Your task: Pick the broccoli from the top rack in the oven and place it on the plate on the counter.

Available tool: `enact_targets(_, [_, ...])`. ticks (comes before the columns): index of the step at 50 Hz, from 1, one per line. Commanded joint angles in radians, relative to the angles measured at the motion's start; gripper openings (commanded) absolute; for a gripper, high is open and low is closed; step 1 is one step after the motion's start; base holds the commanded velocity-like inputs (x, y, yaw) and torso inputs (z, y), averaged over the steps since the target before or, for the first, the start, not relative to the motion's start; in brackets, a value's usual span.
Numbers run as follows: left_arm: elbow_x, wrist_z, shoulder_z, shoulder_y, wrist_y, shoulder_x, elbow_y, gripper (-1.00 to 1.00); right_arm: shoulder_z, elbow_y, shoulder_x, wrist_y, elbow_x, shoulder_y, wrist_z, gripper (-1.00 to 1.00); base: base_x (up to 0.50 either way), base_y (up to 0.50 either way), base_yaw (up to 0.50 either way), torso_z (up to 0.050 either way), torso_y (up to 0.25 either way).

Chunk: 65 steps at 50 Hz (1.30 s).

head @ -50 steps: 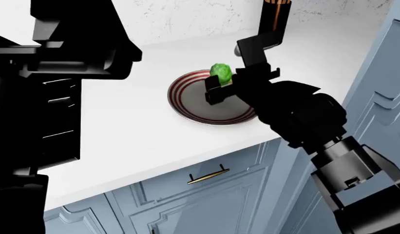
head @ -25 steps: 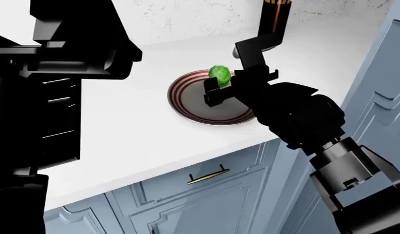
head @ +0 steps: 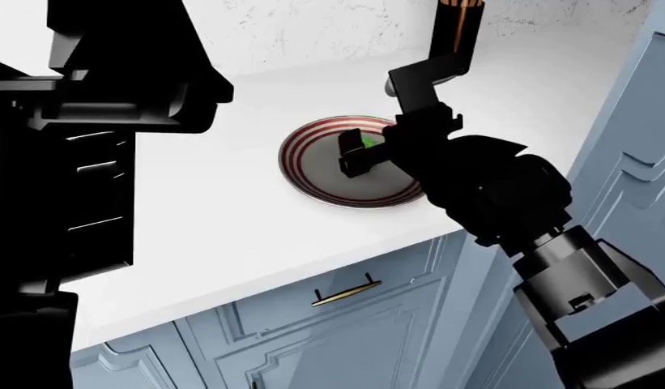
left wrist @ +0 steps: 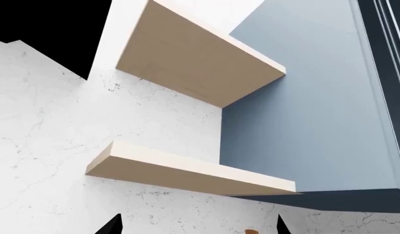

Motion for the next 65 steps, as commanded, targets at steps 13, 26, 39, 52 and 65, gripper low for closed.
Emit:
enact_targets(13, [-0.020, -0.014, 0.005, -0.026, 0.000, -0.008, 0.000, 1.00, 0.002, -0.016, 0.002, 0.011, 0.005, 0.006, 0.001, 1.00, 0.00, 0.00, 0.00, 0.000, 0.000])
enact_targets(26, [-0.039, -0.030, 0.010, -0.052, -0.004, -0.010, 0.006, 1.00, 0.040, -0.165, 0.047, 0.065, 0.050, 0.058, 0.055, 1.00, 0.00, 0.00, 0.00, 0.000, 0.000])
enact_targets(39, [-0.020, -0.015, 0.007, -0.041, 0.001, -0.030, -0.003, 1.00, 0.126, -0.434, 0.165, 0.135, 0.124, 0.110, 0.181, 1.00, 0.00, 0.00, 0.00, 0.000, 0.000])
enact_targets(52, [0.049, 0.061, -0.022, -0.011, 0.023, -0.083, -0.053, 1.00, 0.317, -0.860, 0.313, 0.267, 0.367, 0.137, 0.472, 1.00, 0.00, 0.00, 0.00, 0.000, 0.000])
enact_targets(65, [0.051, 0.072, -0.044, -0.020, 0.023, -0.127, -0.064, 1.00, 0.469, -1.210, 0.523, 0.348, 0.773, 0.135, 0.843, 1.00, 0.00, 0.00, 0.00, 0.000, 0.000])
